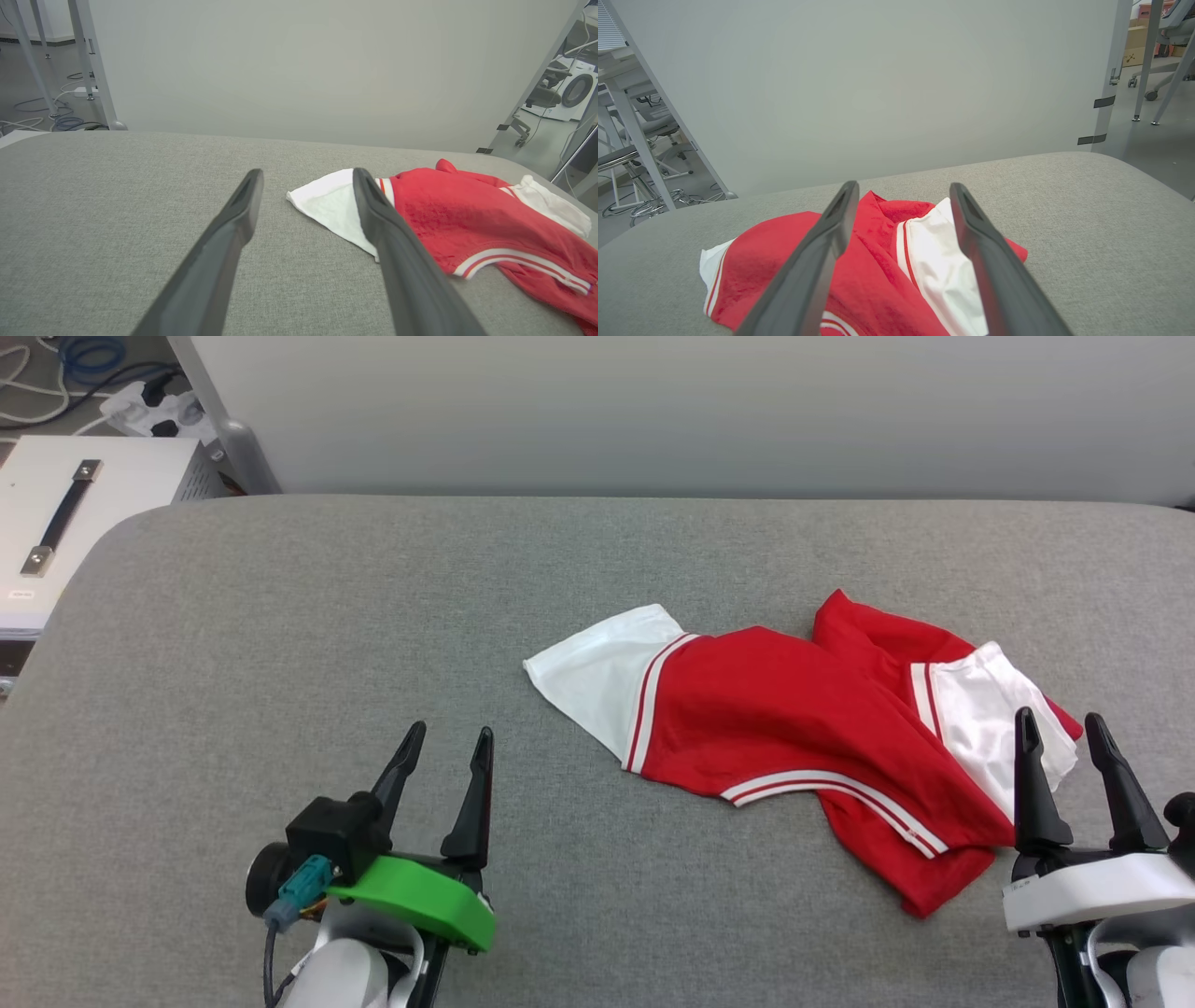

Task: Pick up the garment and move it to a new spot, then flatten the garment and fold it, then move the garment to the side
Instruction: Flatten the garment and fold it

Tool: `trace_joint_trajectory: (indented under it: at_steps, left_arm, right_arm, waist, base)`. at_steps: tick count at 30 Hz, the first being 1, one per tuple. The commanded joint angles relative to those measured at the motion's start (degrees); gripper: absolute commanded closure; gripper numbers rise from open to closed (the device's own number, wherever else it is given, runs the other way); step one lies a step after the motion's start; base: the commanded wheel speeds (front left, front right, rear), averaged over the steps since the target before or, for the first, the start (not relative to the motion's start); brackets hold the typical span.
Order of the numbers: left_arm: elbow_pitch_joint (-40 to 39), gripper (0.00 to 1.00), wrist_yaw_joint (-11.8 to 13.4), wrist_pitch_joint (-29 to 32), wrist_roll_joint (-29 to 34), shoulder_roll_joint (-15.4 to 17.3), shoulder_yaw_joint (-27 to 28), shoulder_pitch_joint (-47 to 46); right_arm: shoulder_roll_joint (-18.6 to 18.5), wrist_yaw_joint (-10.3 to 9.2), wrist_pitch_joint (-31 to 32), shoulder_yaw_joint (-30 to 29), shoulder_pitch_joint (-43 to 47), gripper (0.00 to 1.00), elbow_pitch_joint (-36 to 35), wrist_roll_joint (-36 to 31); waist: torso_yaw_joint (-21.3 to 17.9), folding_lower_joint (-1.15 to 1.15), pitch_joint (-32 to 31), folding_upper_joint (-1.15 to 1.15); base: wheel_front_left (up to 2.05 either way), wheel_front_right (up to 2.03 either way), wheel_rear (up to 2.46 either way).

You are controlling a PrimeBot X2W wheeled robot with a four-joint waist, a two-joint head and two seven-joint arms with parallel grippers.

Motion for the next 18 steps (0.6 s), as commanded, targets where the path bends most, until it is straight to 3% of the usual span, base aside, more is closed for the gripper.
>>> trace_joint_trajectory:
  at_steps: [1, 3, 6, 15, 18]
  left_arm:
    - [0.4, 0.0, -0.2, -0.3, -0.2, 0.6, -0.3, -1.6]
    - [1.2, 0.0, -0.2, 0.9, -0.3, 1.7, -1.3, -4.0]
    - [2.8, 0.0, -0.2, 7.6, -1.5, 3.5, -3.1, -8.9]
    - [9.2, 0.0, -0.2, 42.1, -12.9, 8.9, -9.3, -29.2]
    - [12.0, 0.0, -0.2, 50.8, -14.0, 11.2, -10.5, -34.1]
  right_arm:
    - [-0.4, -0.05, -0.1, 0.2, -0.5, 0.0, -0.6, -0.3]
    - [-0.6, -0.05, -0.3, 0.2, -1.0, 0.0, -1.6, -0.3]
    - [-0.9, -0.05, -0.5, 0.5, -1.7, 0.0, -3.6, 0.2]
    - [-1.0, -0.05, -0.1, 1.7, -3.7, 0.0, -6.6, -0.3]
    - [-0.8, -0.05, -0.1, 2.7, -4.8, 0.0, -6.9, -0.4]
  waist:
    - [-0.9, 0.0, 1.3, 0.0]
    - [-1.4, 0.0, 2.2, 0.0]
    - [-2.2, 0.0, 4.1, 0.0]
    - [-5.2, 0.0, 9.5, 0.0]
    - [-6.8, 0.0, 10.8, 0.0]
  base:
    - [0.0, 0.0, 0.0]
    - [0.0, 0.0, 0.0]
    - [0.0, 0.0, 0.0]
    - [0.0, 0.0, 0.0]
    - [0.0, 0.0, 0.0]
